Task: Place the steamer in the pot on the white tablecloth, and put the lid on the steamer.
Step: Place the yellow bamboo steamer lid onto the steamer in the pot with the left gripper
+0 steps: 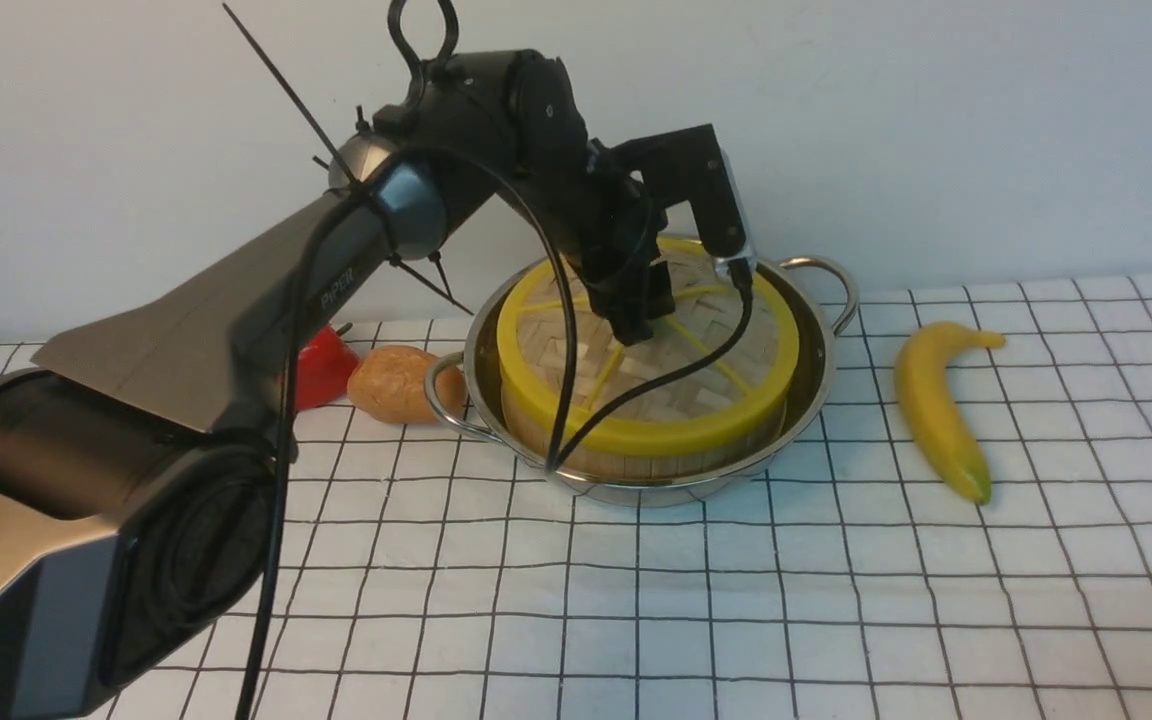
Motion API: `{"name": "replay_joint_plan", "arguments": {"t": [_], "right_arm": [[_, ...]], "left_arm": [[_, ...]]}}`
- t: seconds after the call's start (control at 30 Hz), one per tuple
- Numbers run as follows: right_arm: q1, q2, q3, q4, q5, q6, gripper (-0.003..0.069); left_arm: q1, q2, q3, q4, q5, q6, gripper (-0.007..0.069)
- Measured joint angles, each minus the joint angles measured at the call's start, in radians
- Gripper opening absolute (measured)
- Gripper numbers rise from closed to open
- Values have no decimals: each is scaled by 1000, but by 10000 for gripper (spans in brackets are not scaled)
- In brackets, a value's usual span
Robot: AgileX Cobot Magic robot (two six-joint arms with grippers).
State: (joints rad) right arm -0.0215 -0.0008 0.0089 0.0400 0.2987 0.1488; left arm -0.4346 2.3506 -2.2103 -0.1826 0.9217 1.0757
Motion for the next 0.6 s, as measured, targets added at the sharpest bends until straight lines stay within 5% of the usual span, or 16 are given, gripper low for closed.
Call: {"name": "replay_joint_plan", "arguments": {"t": [0.2,0.6], "right_arm": [[0,0,0,0,0,0,240],[0,0,0,0,0,0,240]], "left_arm": [[0,7,0,7,-90,-50,517],[0,13,-1,94,-73,-210,524]]}}
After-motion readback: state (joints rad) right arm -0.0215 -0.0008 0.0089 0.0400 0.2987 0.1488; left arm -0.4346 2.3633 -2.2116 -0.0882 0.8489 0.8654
